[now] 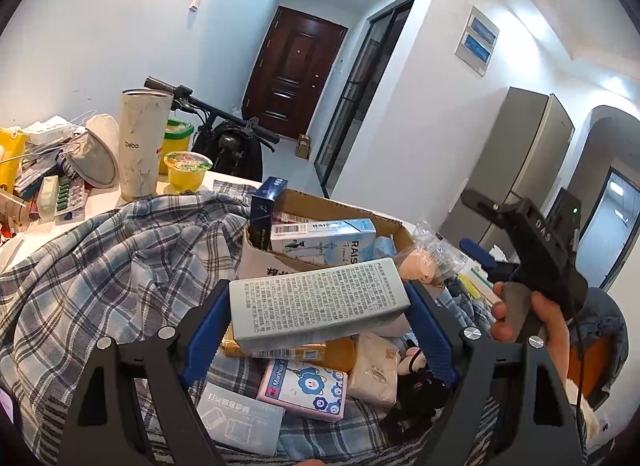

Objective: Organize objects
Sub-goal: 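Drop the blue packet into the cardboard box while the left lowers the medicine box into it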

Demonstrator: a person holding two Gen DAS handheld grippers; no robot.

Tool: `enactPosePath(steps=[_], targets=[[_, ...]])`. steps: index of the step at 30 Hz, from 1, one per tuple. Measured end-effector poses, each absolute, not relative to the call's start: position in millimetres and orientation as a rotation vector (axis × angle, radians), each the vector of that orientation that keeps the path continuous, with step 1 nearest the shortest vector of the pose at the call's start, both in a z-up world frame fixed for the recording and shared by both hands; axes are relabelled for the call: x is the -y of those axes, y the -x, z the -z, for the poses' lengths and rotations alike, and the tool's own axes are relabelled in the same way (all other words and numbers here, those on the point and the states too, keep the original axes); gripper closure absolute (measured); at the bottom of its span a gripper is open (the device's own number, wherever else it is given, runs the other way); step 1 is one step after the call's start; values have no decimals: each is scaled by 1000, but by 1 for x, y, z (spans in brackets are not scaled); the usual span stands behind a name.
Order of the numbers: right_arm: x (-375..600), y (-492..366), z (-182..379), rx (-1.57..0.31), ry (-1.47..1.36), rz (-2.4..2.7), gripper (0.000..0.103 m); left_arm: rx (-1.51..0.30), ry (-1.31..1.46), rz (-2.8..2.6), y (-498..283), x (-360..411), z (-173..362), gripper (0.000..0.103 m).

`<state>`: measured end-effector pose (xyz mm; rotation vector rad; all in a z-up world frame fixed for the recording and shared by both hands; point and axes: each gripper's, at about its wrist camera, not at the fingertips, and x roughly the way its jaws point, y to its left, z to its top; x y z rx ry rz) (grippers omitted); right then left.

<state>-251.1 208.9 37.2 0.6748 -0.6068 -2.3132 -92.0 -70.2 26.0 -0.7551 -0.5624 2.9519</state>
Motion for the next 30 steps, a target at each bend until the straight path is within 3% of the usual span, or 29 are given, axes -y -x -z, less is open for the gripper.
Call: enactPosePath(steps=[14, 18, 26, 30], targets=[[-196, 238, -39, 506, -684, 2302, 0, 538, 746, -2811, 109, 58, -78, 17], [-191, 236, -38, 465, -695, 2308, 0, 397, 744, -2859, 148, 46, -103, 17], [-192, 234, -38, 478, -686, 2306, 0, 426, 949, -2818, 222, 60, -45, 17], [-196, 235, -38, 508, -683, 2299, 0, 357, 870, -2877, 218, 63, -42, 17]])
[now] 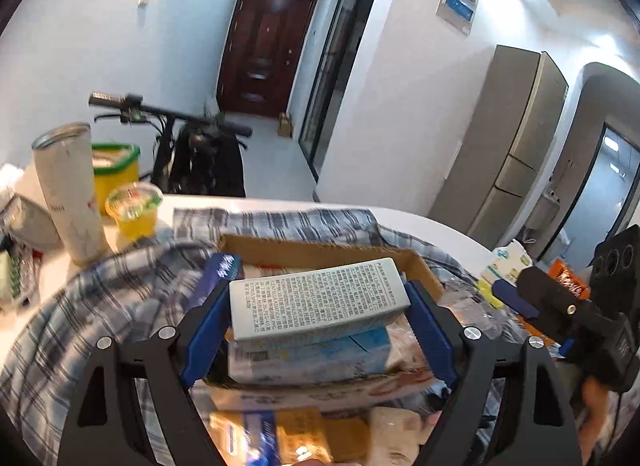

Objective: Organize objects
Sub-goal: 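Drop the blue packet into the cardboard box while the left lowers the medicine box into it, then reach the left gripper to the gold Liqun box and grasp it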

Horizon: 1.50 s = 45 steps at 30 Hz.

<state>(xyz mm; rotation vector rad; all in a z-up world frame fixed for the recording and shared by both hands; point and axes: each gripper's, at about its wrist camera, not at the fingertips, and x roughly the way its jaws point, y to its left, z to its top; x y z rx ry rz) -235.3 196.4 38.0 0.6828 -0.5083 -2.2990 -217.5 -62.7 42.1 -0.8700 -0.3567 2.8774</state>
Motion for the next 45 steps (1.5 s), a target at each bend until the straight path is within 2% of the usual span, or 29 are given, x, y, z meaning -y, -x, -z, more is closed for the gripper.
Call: enactPosePath(steps=[5, 7, 8, 19, 28, 34, 39, 41, 45], targets=[[-197, 236, -37, 512, -689, 2296, 0, 342, 888, -2844, 222, 62, -34, 15], [-196, 236, -37, 505, -691, 2295, 0, 295, 877, -2857, 222, 56, -35, 10], [-195, 236, -37, 503, -693, 2295, 0, 290, 876, -2847, 222, 55, -35, 0], [-195, 235, -36, 503, -695, 2294, 0, 343, 801, -2825, 208, 58, -43, 0], [-196, 234, -37, 512, -694, 2287, 0, 312, 804, -2855, 185, 59, -51, 0], [-193, 235, -34, 499, -718, 2278, 0, 267, 895, -2875, 172, 57, -54, 0], [-189, 234, -32, 471, -733, 2282, 0, 512, 1026, -2776, 161, 80, -39, 0], [-189, 234, -32, 467, -738, 2284, 0, 549, 1066, -2731, 158, 88, -32, 0], [-186, 234, -31, 451, -749, 2287, 0, 411, 1291, -2712, 167, 83, -8, 0]])
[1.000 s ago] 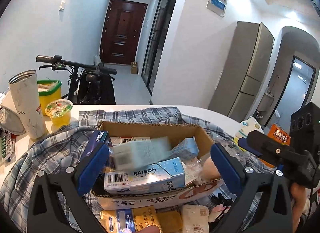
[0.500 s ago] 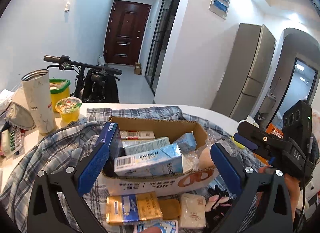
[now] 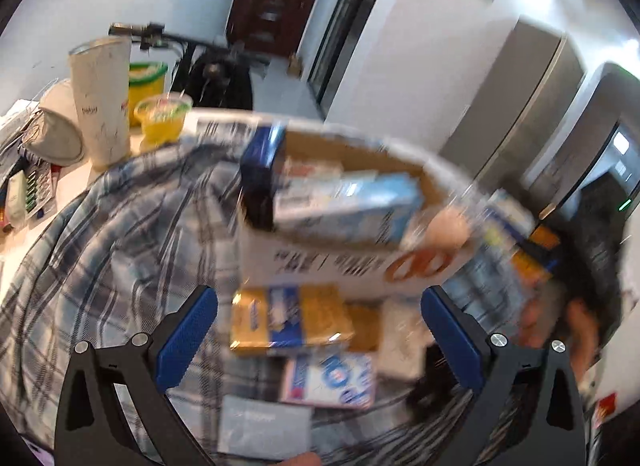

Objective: Organize objects
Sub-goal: 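Reach the left gripper to the gold Liqun box and grasp it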

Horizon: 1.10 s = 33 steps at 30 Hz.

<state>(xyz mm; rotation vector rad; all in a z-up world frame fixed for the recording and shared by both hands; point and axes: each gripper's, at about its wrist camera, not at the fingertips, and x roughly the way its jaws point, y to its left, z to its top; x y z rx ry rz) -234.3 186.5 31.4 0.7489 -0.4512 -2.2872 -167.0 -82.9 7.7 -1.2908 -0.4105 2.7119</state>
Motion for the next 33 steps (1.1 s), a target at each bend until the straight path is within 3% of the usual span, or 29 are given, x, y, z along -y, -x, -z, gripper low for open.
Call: enactPosePath(steps=[6, 11, 23, 33], targets=[[-186, 235, -30, 442, -758, 2296, 0, 462, 1480, -2564, 181, 83, 27, 0], [-182, 235, -29, 418, -774, 2294, 0, 319, 1546, -2621, 185, 74, 34, 0], [-179, 233, -28, 384, -780, 2302, 0, 252, 1684, -2615, 202, 60, 64, 0], [-173, 231, -28, 346, -786, 2308, 0, 440, 1598, -2647, 201, 70, 59, 0]])
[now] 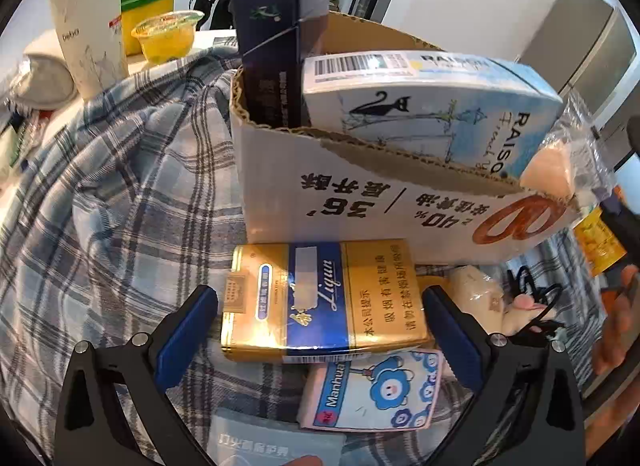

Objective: Organize objects
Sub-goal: 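Reach the left gripper to the gold Liqun box and grasp it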

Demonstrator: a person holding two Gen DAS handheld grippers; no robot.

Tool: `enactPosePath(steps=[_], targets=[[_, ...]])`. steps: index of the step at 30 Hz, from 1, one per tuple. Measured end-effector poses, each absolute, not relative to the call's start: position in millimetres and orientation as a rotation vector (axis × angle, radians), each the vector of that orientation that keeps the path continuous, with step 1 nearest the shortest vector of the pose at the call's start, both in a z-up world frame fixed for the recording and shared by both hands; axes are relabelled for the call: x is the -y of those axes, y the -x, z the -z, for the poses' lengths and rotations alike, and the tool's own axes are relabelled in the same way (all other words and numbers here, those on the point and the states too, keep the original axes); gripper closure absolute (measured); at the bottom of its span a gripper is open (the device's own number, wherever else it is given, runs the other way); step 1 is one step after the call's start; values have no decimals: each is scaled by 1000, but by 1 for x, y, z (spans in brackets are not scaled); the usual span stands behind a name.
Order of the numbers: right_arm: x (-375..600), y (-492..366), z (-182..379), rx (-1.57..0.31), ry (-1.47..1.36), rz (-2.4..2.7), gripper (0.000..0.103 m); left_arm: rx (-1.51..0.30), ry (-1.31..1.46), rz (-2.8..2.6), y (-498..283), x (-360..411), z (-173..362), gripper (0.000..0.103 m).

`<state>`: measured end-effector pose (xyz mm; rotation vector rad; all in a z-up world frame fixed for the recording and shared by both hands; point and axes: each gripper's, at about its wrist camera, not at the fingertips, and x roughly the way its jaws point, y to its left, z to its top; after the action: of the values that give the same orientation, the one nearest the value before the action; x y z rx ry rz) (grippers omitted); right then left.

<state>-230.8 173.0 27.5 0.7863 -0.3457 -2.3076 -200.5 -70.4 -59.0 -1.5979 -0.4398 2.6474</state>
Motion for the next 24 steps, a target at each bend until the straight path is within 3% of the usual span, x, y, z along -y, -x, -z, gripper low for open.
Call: enactPosePath(steps=[2, 5, 8, 24], targets=[[-173, 230, -28, 336, -783, 2314, 0, 484, 1614, -2635, 201, 73, 61, 0], [-173, 230, -28, 327, -786, 2316, 0, 531, 1618, -2626, 200, 78, 61, 11], [-172, 229, -28, 316, -783, 2323, 0, 524, 1605, -2634, 199, 76, 58, 13], [-199, 229, -42, 404, -725, 2364, 0, 420, 1415, -2654, 185, 67, 14, 13]])
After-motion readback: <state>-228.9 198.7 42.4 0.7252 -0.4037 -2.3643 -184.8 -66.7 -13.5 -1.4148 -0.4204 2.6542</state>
